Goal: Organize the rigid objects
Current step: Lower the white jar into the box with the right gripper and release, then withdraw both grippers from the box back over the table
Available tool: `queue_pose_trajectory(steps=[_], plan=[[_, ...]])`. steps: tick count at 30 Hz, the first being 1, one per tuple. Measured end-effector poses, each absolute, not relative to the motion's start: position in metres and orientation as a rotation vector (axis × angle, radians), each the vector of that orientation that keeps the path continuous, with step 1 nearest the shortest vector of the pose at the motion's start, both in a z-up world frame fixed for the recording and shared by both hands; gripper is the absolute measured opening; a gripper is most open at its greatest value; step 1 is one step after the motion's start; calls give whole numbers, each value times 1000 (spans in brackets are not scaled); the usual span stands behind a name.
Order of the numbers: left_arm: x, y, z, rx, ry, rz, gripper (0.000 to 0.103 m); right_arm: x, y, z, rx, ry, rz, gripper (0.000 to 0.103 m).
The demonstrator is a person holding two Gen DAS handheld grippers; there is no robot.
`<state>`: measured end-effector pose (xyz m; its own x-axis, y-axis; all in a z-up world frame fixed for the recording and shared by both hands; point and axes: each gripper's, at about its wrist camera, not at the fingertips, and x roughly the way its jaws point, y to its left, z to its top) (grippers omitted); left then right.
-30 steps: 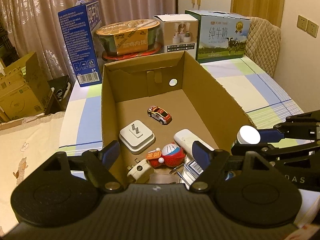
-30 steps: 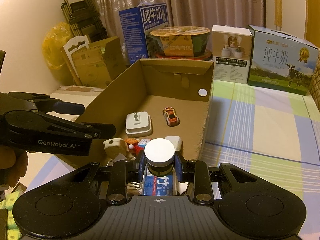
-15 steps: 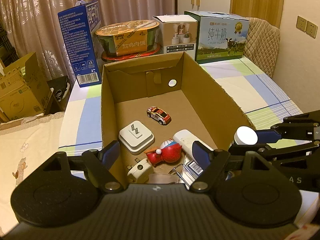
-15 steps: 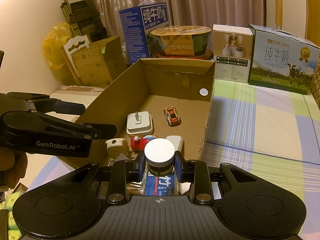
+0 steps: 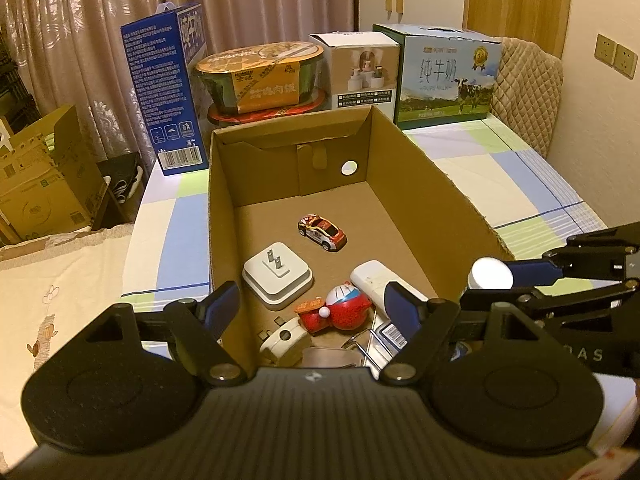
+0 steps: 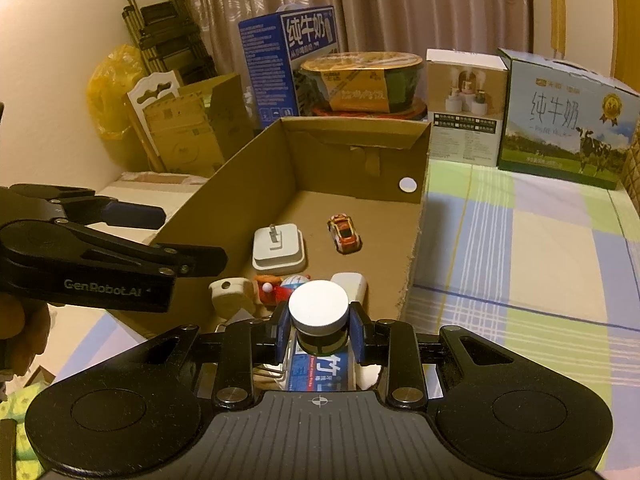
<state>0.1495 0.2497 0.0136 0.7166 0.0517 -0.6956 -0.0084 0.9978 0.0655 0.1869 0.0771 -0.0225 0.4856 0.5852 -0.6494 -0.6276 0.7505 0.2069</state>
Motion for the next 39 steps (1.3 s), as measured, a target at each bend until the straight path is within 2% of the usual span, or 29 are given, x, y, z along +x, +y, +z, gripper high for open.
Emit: queue_pose_trajectory(steps=[3,5,9,12,14,16,20,29,39], plan=[[146,251,16,45,765,39,76,186,73,-21,-48,758,739,38],[143,252,17,36,761,43,78,185,70,-19,-38,751,744,50],[134,252,21,22,759,56,81,178,62,-13,-27,740,750,52],[122,252,28,-7,743,69,88,169,51,-8,-10,747,714,56],[113,251,32,-21,726,80,98,161,43,-5,-1,752,694,63],[102,247,37,-29,712,91,102,153,36,-1,9,749,679,67],[83,240,44,-57,708,98,102,135,24,7,10,754,631,78],[39,221,53,-106,738,130,102,101,7,22,23,781,580,84],[-3,201,61,-140,744,179,102,67,-6,31,1,786,556,85]])
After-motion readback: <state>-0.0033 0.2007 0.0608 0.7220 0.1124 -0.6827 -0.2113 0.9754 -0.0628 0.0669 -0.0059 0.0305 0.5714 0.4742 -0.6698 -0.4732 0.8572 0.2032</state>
